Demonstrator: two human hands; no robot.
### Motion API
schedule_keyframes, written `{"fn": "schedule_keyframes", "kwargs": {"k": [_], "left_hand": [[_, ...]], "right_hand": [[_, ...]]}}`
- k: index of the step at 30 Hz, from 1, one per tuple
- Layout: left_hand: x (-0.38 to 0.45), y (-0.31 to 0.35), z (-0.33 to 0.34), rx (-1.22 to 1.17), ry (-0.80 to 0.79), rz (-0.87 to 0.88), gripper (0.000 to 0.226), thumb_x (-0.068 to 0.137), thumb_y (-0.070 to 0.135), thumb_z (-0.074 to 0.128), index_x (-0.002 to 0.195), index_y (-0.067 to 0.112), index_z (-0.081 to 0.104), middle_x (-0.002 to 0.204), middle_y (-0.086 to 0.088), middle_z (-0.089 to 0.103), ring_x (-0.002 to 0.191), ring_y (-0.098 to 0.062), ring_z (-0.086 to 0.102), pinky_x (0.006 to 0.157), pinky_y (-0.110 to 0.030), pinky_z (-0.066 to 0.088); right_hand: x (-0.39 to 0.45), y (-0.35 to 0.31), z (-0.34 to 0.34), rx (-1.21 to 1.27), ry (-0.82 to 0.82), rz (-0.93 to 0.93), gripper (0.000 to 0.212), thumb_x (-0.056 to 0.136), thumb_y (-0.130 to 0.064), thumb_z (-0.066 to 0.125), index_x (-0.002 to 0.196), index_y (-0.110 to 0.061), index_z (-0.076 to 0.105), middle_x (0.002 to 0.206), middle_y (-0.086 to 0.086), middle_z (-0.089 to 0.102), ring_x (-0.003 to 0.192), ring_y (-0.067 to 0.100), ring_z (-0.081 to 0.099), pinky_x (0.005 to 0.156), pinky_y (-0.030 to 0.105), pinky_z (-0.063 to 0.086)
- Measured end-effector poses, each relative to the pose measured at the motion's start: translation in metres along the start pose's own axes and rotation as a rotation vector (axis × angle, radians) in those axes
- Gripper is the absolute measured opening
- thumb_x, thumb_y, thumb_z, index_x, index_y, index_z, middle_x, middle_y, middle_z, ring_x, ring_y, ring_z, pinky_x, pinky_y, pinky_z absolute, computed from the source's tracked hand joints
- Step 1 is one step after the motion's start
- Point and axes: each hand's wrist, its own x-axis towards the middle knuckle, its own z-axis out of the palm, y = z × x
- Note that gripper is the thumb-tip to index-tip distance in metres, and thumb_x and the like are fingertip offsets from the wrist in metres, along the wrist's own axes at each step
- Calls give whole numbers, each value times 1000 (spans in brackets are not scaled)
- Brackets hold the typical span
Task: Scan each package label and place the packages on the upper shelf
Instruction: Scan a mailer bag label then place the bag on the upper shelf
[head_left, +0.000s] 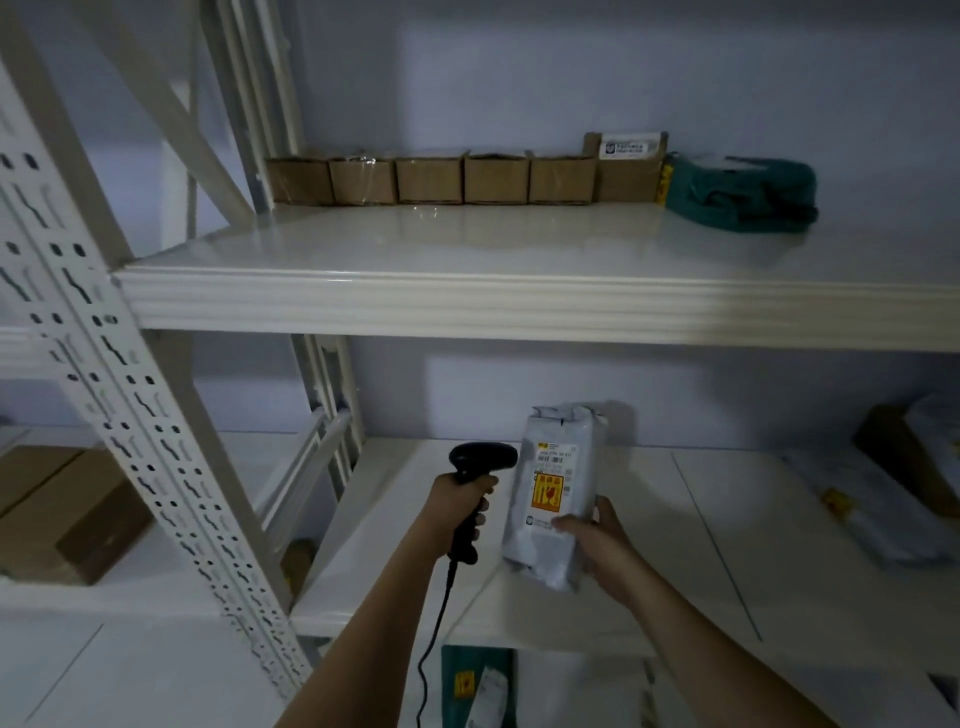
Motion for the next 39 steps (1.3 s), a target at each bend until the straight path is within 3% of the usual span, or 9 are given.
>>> {"fn": "schedule_keyframes", "kwargs": {"k": [5, 13, 24, 28, 34, 39], "left_hand": [[-9, 21, 26, 30, -25, 42, 15, 84, 20, 66, 78, 7, 60, 53, -3, 49, 41, -17, 39, 44, -23, 34], [-20, 31, 44, 83, -4, 62, 13, 84, 17, 62, 78, 6, 61, 57, -5, 50, 42, -17, 39, 45, -22, 34], [-31, 33, 47, 156, 2, 81, 12, 84, 17, 59, 79, 7, 61, 59, -4, 51, 46, -16, 40, 46, -24, 36], [-34, 34, 47, 163, -2, 85, 11, 85, 17, 58, 80, 6, 60, 59, -4, 51, 45, -16, 40, 47, -24, 36], [-35, 36, 50, 176, 0, 98, 12, 85, 17, 58, 81, 6, 62, 58, -3, 52, 44, -15, 42, 46, -23, 37], [-31, 35, 51, 200, 26, 93, 14, 85, 18, 58, 80, 6, 63, 58, -3, 53, 44, -15, 42, 46, -24, 38]], "right_hand": [[1, -9, -3, -3, 46, -45, 50, 79, -3, 79, 111, -24, 47, 117, 7, 67, 105, 31, 67, 92, 55, 56], [2, -12, -10, 38, 35, -36, 54, 79, -1, 79, 116, -20, 45, 119, 8, 65, 107, 31, 66, 89, 52, 58], [2, -14, -10, 5, 22, -10, 51, 78, -5, 81, 109, -26, 45, 115, 5, 67, 101, 25, 68, 65, 35, 59], [2, -13, -10, -4, 20, -10, 52, 77, -6, 82, 108, -27, 45, 115, 6, 66, 101, 25, 68, 67, 35, 59], [7, -9, -12, -8, 17, 2, 55, 76, -7, 83, 110, -27, 45, 117, 6, 65, 106, 29, 66, 84, 49, 60], [8, -10, -14, 1, 3, 1, 54, 76, -7, 83, 109, -27, 45, 116, 6, 66, 104, 28, 67, 79, 47, 61]]}}
